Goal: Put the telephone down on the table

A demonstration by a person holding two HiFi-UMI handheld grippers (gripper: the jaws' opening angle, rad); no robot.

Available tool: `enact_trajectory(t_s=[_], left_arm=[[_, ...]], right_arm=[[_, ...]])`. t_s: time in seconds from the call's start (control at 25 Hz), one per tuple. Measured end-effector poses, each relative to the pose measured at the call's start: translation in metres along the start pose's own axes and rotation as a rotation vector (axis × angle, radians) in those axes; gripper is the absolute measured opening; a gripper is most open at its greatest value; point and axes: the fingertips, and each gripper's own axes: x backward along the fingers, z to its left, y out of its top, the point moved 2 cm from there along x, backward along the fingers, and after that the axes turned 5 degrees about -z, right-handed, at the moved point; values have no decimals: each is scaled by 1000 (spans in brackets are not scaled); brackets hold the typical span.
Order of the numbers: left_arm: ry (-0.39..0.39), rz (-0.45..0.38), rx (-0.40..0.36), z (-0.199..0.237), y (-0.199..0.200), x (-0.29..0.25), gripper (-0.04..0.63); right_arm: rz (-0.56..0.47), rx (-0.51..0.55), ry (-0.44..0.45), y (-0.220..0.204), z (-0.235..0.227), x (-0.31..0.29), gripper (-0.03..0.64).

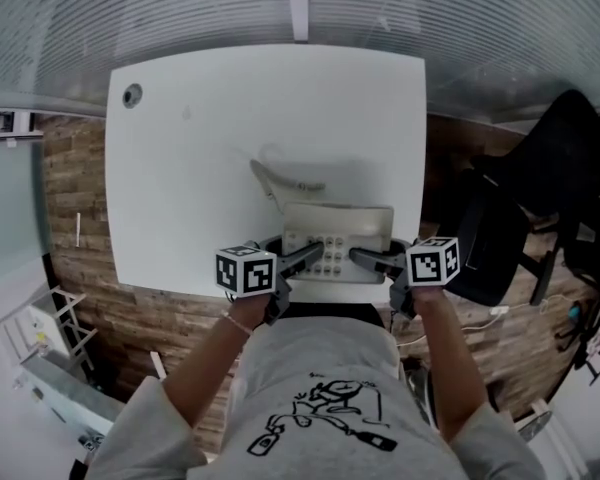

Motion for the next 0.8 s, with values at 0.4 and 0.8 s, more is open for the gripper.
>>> enact_trajectory(t_s=[0.4, 0.8], left_arm=[[7, -28, 32, 13, 0, -8, 272], [17, -24, 18, 21, 0, -13, 281]], right_arm=[[-2, 7, -16, 8, -7, -8, 313], [-9, 0, -32, 7, -13, -13, 313]])
